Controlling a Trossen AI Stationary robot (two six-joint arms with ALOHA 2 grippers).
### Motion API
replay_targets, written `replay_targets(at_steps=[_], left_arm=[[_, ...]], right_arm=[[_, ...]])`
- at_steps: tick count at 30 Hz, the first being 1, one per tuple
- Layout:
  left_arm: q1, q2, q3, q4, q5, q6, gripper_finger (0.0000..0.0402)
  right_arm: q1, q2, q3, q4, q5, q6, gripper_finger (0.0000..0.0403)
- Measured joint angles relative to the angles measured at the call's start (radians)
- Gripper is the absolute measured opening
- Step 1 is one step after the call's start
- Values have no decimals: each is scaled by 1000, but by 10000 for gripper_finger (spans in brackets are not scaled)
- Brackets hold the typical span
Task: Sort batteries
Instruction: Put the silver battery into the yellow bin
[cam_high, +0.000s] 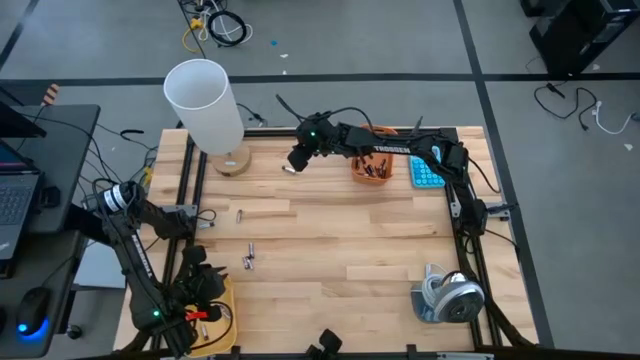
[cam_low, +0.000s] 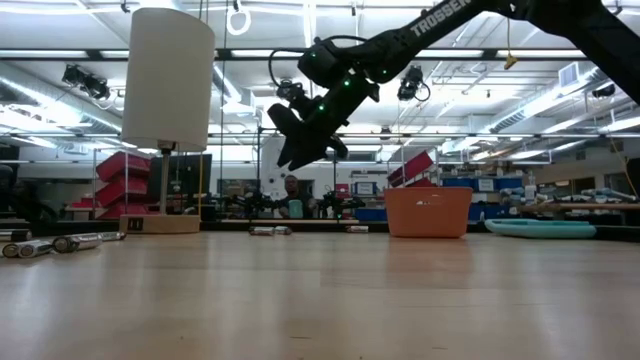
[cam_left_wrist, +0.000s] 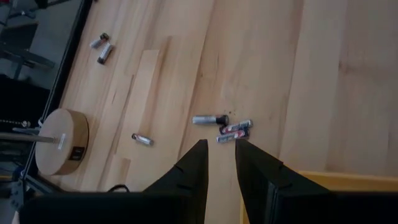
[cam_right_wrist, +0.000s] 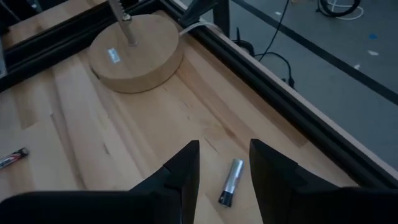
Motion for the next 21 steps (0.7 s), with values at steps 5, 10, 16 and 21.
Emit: replay_targets(at_steps=[5,10,16,21], left_arm=[[0,0,0,1,-4,0,83],[0,0,0,1,-5,0,83],[0,0,0,2,-51,0,83],[0,0,0,2,-74,0,83]], right_arm=[[-22,0,0,10,12,-3,125],[-41,0,-1,6,-12,14,125],[-28,21,0,30,-42,17,125],[-16,85,0,57,-51,25,125]])
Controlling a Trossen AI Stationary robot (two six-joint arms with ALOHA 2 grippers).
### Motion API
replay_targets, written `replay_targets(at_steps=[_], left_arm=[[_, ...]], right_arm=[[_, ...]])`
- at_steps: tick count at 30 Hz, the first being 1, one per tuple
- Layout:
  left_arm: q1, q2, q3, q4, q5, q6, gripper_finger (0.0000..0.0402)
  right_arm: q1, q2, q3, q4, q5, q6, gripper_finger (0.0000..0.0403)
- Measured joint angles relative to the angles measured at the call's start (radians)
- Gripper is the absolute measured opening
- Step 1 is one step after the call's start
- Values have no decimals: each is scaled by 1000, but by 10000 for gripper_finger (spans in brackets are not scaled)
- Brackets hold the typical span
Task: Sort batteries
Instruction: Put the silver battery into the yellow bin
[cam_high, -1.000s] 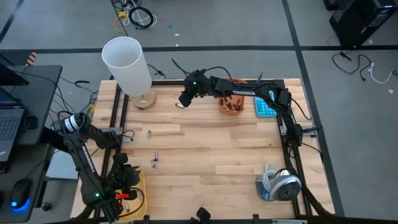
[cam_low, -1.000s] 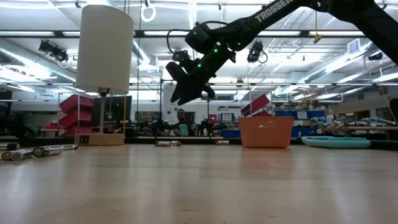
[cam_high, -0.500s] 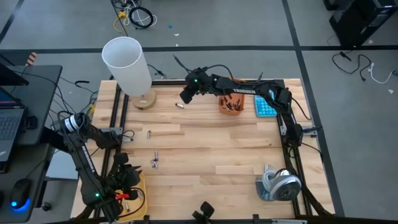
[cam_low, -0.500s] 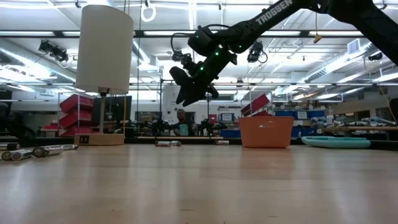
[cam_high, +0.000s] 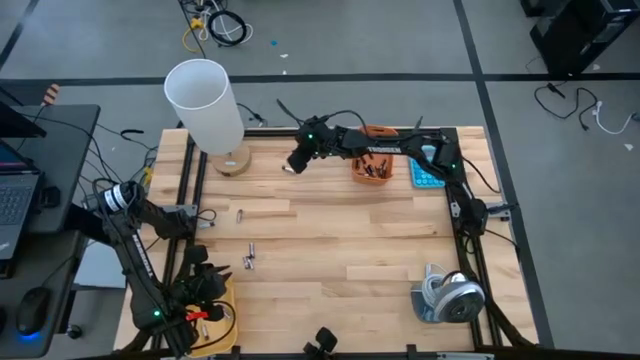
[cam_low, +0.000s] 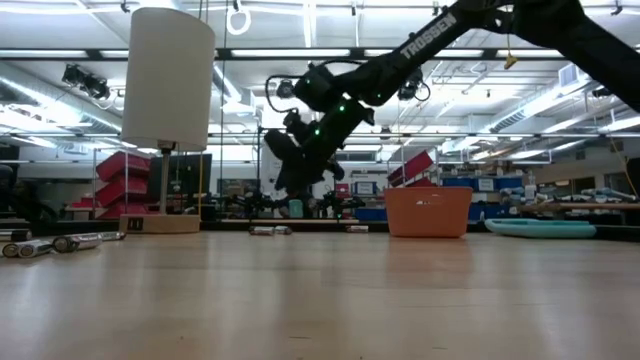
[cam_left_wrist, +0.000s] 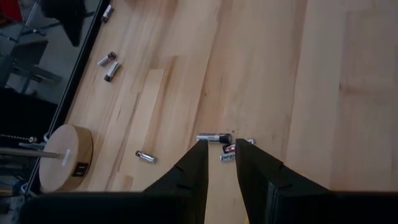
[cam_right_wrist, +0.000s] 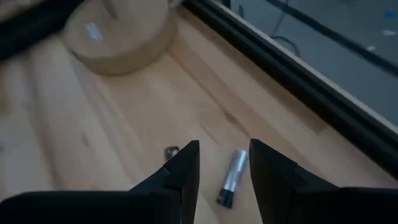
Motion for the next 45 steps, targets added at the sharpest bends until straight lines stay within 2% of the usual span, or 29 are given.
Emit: replay_targets(at_steps=[4,9,17,22,30,45], left_arm=[[0,0,0,3,-1,0,83],[0,0,0,3,-1,0,83],[0,0,0,3,-9,0,83],[0,0,0,3,-31,0,83],[0,0,0,3,-34,0,83],[0,0,0,2,-53,0,83]], right_arm=[[11,-4,28,37,-6,29,123],[-1,2,21,-6,-25,65,123],[-15,-1,25,-5,-171,147,122],[-14,-1,25,-16,-171,154,112],[-15,-1,24,-126,-177,175,84],[-14,-1,24,-95,-177,167,85]])
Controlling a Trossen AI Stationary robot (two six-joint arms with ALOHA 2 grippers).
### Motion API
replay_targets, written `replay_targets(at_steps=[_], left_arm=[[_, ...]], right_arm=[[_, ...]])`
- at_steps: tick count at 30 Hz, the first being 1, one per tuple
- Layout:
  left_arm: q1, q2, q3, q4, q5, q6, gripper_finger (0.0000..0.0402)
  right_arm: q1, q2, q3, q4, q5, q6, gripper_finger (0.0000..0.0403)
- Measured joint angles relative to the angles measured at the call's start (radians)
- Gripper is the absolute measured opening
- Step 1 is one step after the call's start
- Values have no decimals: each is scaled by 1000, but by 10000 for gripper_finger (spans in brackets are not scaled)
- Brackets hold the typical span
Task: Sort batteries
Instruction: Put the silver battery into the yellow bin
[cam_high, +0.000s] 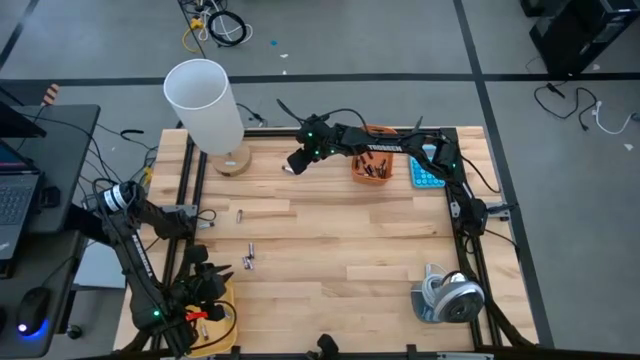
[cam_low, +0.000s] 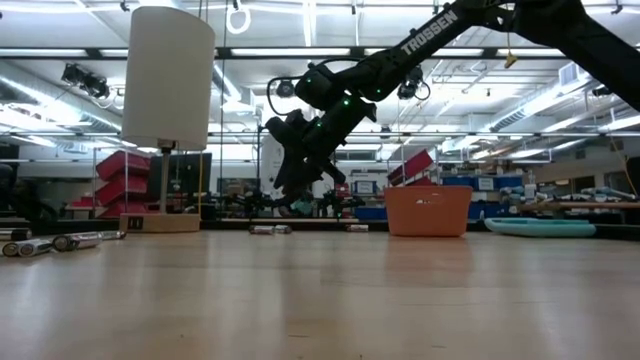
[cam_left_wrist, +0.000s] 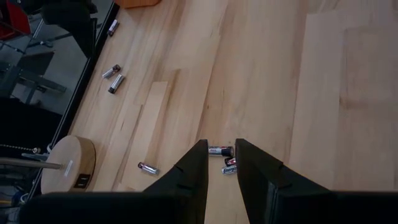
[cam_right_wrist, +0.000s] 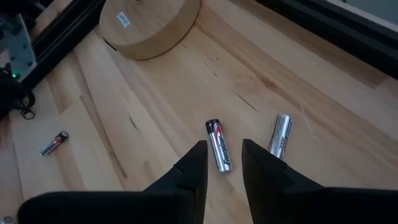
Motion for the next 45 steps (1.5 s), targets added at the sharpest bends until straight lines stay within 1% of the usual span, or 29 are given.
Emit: replay_targets(at_steps=[3,8,17,22,25,30,36,38,41,44,45], left_arm=[[0,0,0,0,0,0,83],[0,0,0,-1,0,0,83],[0,0,0,-3,0,0,83],[0,0,0,-4,0,0,83],[0,0,0,-3,0,0,83],[0,0,0,3,1,0,83],[0,0,0,19,1,-3,83],[0,0,0,34,1,-3,83],[18,0,0,80,-6,-7,83],[75,0,0,184,-85,-26,83],[100,0,0,211,-95,-26,83]], right_arm=[[0,0,0,3,-2,-16,85],[15,0,0,72,-27,-80,87],[48,0,0,105,-35,-73,93],[77,0,0,128,-50,-104,92],[125,0,0,132,-72,-194,92],[249,0,0,136,-72,-470,94],[388,0,0,170,-70,-677,92],[425,-1,0,190,-15,-667,92],[468,-2,0,169,112,-635,91],[489,-4,-1,120,199,-663,91],[492,-5,-1,113,224,-679,91]])
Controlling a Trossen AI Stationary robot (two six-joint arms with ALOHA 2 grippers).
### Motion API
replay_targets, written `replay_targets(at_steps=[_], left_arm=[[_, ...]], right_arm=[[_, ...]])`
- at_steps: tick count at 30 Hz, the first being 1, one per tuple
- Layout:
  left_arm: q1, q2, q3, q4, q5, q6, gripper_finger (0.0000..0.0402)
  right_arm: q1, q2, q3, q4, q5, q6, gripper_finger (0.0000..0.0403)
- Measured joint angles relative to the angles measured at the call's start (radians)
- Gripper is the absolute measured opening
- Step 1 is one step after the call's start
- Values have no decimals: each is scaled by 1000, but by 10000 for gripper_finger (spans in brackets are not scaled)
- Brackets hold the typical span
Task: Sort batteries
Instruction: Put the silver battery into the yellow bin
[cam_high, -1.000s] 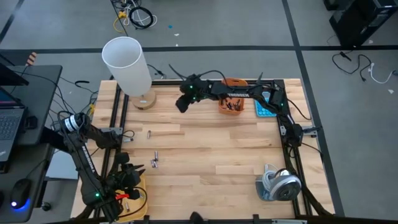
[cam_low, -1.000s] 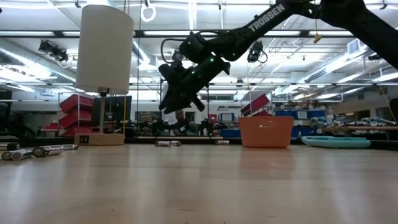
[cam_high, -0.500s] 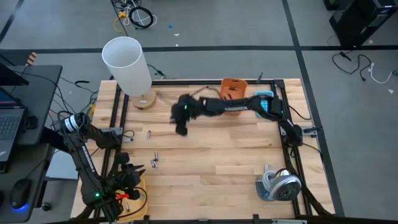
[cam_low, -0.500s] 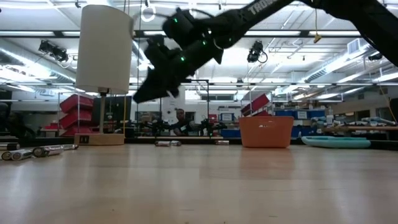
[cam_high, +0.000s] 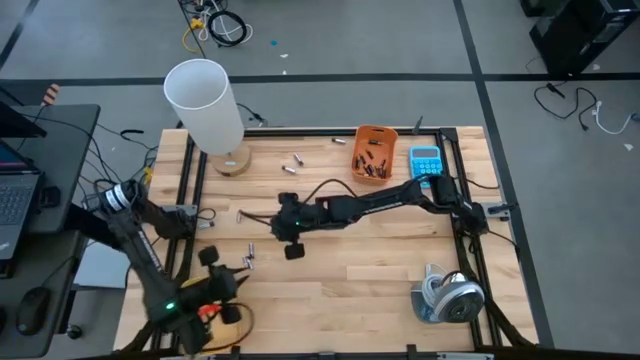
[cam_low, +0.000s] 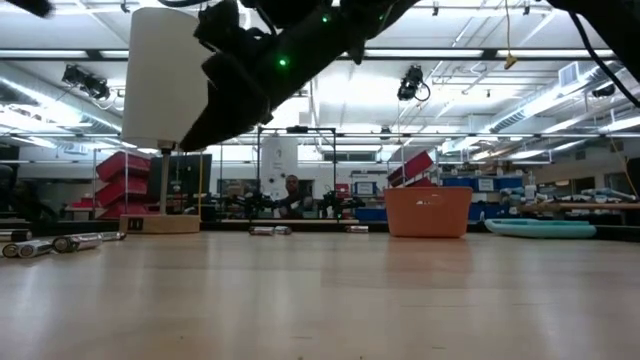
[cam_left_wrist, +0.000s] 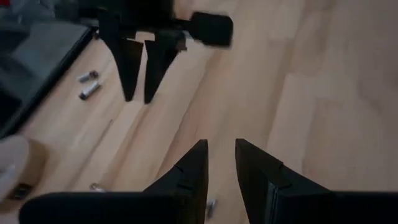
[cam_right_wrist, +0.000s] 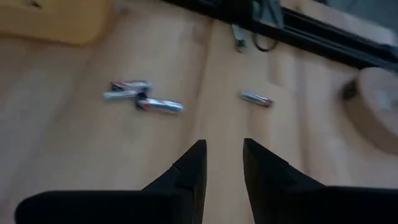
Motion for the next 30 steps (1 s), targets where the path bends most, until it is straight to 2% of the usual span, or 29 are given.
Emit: replay_targets(at_steps=[2,4,8,14,17,21,23,30], left_arm=[[58,0,0,25,27,0,83],[118,0,0,10,100,-11,83],[229,0,0,-32,235,-43,83],[318,-3,0,-52,302,21,83],[352,-3,0,-65,349,56,83],[365,-16,0,-83,477,195,79],[365,-49,0,-86,494,235,74],[385,-218,-6,-35,319,261,42]], right_arm=[[3,-10,0,-33,71,-37,90],[7,-19,0,-71,131,-80,87],[6,-60,0,-201,192,-127,77],[-36,-148,0,-477,283,-115,54],[-71,-207,-25,-549,284,-103,39],[-114,-344,-150,-522,283,-119,15],[-130,-433,-238,-472,281,-122,4],[-166,-723,-562,-167,185,-110,14]])
